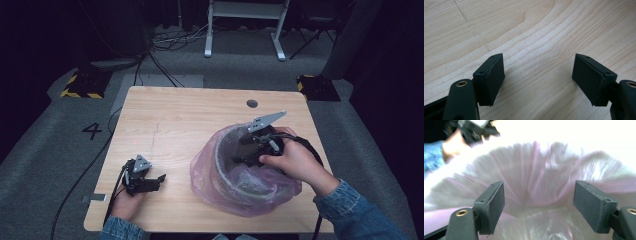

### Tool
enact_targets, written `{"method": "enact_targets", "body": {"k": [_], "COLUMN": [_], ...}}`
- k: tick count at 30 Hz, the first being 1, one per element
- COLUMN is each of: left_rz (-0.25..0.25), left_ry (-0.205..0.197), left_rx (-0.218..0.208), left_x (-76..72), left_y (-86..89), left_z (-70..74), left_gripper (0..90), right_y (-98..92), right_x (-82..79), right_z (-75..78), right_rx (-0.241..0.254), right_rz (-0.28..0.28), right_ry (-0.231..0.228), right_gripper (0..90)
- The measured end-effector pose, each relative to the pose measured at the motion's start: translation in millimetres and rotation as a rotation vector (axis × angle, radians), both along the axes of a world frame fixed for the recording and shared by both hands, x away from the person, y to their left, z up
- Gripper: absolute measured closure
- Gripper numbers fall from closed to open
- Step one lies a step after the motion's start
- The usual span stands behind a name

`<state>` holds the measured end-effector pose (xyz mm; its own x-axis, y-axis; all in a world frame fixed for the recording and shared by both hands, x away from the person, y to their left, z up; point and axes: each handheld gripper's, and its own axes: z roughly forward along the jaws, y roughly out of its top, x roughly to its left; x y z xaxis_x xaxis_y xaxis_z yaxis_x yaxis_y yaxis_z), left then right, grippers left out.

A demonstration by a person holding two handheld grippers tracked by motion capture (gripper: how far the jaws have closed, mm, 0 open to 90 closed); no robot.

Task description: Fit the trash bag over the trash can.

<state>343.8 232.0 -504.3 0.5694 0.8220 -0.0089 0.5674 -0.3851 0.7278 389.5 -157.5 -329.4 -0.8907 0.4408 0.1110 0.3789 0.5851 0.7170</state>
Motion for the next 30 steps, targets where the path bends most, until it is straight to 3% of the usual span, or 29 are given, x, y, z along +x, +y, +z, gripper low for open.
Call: {"method": "enact_targets", "body": {"k": [3, 7, 9, 18, 23, 27, 30], "left_rz": [0.001, 0.000, 0.000, 0.001, 0.001, 0.001, 0.001], "left_ry": [0.000, -0.001, 0.000, 0.000, 0.000, 0.000, 0.000], "left_rx": [0.001, 0.000, 0.000, 0.001, 0.002, 0.001, 0.001], "left_x": [0.1, 0.1, 0.1, 0.2, 0.2, 0.2, 0.2], "left_y": [-0.1, -0.1, -0.1, -0.2, -0.2, -0.2, -0.2], "left_z": [0.1, 0.0, 0.0, 0.1, 0.1, 0.1, 0.1], "left_gripper": [25.7, 25.6, 25.6, 25.6, 25.5, 25.5, 25.6], "right_y": [-3.6, -7.8, -9.1, 5.7, 16.6, 23.2, 28.2], "right_x": [-6.3, -17.1, -22.2, -28.8, -26.4, -24.7, -24.9], "right_z": [16.5, 34.1, 36.4, 4.6, -14.6, -31.0, -42.4], "right_rx": [0.058, 0.098, 0.098, -0.040, -0.201, -0.249, -0.294], "right_rz": [0.024, 0.135, 0.164, 0.323, 0.341, 0.337, 0.332], "right_ry": [-0.043, -0.062, -0.059, -0.041, -0.062, -0.028, -0.029], "right_gripper": [25.5, 24.9, 24.0, 23.2, 23.1, 22.3, 21.7]}}
